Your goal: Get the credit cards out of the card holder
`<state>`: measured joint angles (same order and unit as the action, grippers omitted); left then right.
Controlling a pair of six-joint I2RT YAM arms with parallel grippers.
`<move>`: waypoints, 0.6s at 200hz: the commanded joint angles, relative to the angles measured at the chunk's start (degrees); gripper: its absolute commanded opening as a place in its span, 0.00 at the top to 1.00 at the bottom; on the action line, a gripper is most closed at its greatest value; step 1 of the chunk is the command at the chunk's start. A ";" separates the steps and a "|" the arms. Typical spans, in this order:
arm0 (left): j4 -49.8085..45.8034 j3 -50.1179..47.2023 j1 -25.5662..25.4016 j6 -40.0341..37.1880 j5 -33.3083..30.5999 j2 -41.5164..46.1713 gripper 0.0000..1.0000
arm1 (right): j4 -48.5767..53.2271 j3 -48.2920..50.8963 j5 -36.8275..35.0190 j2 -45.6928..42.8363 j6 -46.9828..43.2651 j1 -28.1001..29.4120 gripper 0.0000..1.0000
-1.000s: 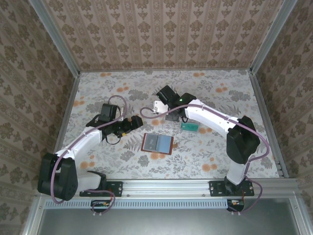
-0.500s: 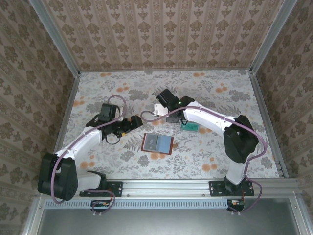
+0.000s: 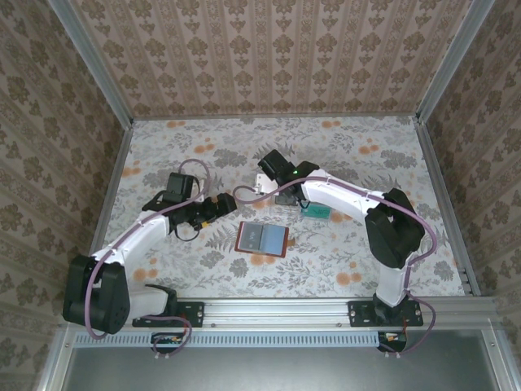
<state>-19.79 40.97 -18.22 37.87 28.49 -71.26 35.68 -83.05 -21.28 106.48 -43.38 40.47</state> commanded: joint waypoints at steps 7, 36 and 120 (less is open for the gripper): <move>-0.86 -0.27 0.61 -0.96 0.38 1.39 0.00 | -0.88 0.18 -2.48 0.47 1.09 0.09 0.82; -0.73 -0.37 0.64 -0.86 0.46 1.48 0.00 | -1.04 -0.01 -3.91 0.41 1.28 0.14 0.75; -0.51 -0.89 0.64 -0.70 0.78 1.57 0.00 | -4.57 0.58 -9.61 0.68 1.04 -0.04 0.74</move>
<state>-19.84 40.86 -17.91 37.87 28.53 -70.96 31.79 -82.91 -28.08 106.52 -42.92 40.45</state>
